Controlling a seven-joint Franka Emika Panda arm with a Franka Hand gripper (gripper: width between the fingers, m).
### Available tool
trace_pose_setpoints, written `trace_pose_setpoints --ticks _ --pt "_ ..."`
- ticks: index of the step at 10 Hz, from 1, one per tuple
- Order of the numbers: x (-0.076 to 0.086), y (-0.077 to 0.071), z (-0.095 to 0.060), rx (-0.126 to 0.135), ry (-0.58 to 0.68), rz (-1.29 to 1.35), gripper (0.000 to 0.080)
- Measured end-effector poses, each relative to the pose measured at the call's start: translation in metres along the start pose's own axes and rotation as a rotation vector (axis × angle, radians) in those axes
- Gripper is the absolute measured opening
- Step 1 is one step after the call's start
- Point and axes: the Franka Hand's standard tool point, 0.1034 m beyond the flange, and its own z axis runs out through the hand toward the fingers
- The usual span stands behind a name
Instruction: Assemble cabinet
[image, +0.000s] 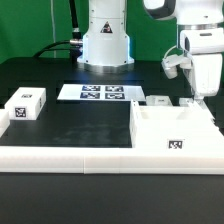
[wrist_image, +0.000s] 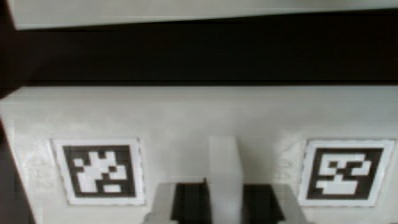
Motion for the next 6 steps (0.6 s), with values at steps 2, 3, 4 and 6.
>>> trace_pose_setpoints --ticks 2,3,4,6 --pt "-0.002 0.003 -0.007 0.003 -0.014 -0.001 0.0068" --pt "-0.003 0.009 -0.022 -0.007 -0.029 -0.004 0.0068" --pt "-0.005 0.012 -0.033 -0.01 -0.044 -0.005 0.0069" --pt "-0.016 0.022 -0.053 -0.021 -0.067 -0.015 0.0069"
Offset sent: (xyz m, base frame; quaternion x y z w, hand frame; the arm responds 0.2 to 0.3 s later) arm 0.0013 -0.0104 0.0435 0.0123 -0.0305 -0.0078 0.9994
